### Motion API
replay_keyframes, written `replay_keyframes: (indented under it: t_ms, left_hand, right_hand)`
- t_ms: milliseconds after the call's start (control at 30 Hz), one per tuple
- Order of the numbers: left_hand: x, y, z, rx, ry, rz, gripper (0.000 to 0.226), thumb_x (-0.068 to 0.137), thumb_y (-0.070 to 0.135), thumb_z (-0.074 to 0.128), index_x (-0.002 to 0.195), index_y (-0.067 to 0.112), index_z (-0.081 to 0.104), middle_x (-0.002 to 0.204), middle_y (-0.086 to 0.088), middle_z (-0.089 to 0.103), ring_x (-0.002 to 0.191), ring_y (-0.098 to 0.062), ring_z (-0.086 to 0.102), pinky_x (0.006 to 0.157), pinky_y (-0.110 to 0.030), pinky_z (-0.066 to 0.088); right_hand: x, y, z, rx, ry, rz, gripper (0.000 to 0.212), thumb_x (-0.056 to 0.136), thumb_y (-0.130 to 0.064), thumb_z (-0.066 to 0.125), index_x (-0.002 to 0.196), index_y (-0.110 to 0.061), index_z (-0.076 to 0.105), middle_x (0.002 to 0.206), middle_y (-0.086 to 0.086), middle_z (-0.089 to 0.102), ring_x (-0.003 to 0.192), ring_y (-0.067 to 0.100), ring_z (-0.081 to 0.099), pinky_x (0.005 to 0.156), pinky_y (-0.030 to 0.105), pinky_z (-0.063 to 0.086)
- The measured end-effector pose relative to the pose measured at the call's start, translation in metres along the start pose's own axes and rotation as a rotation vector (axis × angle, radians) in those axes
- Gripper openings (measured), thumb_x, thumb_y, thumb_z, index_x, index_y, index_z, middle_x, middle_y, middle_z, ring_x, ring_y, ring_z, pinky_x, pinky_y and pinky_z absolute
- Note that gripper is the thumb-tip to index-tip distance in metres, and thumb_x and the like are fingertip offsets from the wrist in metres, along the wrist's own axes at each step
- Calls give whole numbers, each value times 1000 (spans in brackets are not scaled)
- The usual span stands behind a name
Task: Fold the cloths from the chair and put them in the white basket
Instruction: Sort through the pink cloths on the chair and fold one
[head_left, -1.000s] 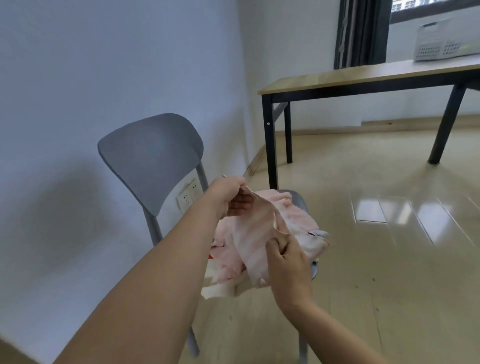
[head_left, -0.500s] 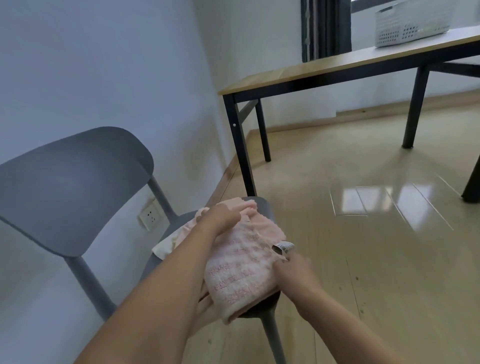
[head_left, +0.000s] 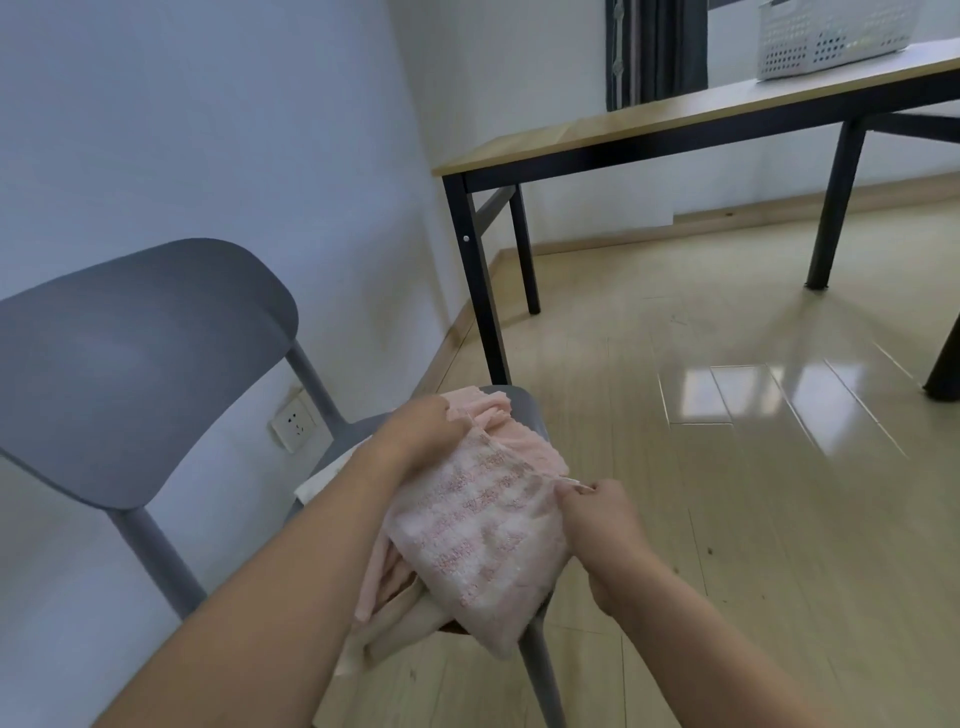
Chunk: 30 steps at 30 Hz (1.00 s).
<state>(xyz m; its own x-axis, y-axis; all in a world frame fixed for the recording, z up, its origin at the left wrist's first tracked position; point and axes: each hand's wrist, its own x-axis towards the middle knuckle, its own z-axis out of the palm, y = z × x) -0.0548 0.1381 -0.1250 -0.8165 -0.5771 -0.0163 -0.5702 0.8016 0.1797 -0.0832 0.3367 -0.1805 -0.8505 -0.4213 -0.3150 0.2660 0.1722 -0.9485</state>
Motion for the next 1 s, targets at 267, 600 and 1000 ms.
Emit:
replay_keyframes:
  t_ms: [267, 600, 1000]
  left_hand:
    - [-83, -30, -29, -735, 479, 33, 37, 99, 44, 41, 101, 11, 55, 96, -11, 60, 84, -15, 53, 74, -33, 47]
    - [-125, -42, -40, -659, 661, -118, 47, 102, 37, 34, 91, 2, 63, 72, -6, 58, 67, -16, 53, 59, -27, 41]
    - [-118, -68, 20, -136, 196, 23, 28, 94, 26, 49, 122, 27, 53, 129, 6, 52, 119, -22, 42, 99, -37, 31]
  right_hand:
    - [-20, -48, -13, 78, -12, -418, 24, 96, -40, 48, 87, -18, 53, 80, -1, 54, 71, 13, 49, 62, 28, 42]
    - [-37, -65, -15, 126, -256, -402, 32, 94, -41, 50, 77, -15, 55, 65, -2, 51, 56, 14, 49, 51, 27, 45]
    - [17, -8, 7, -337, -269, -186, 22, 96, -32, 51, 97, -11, 60, 90, 5, 57, 79, 18, 51, 69, 31, 41]
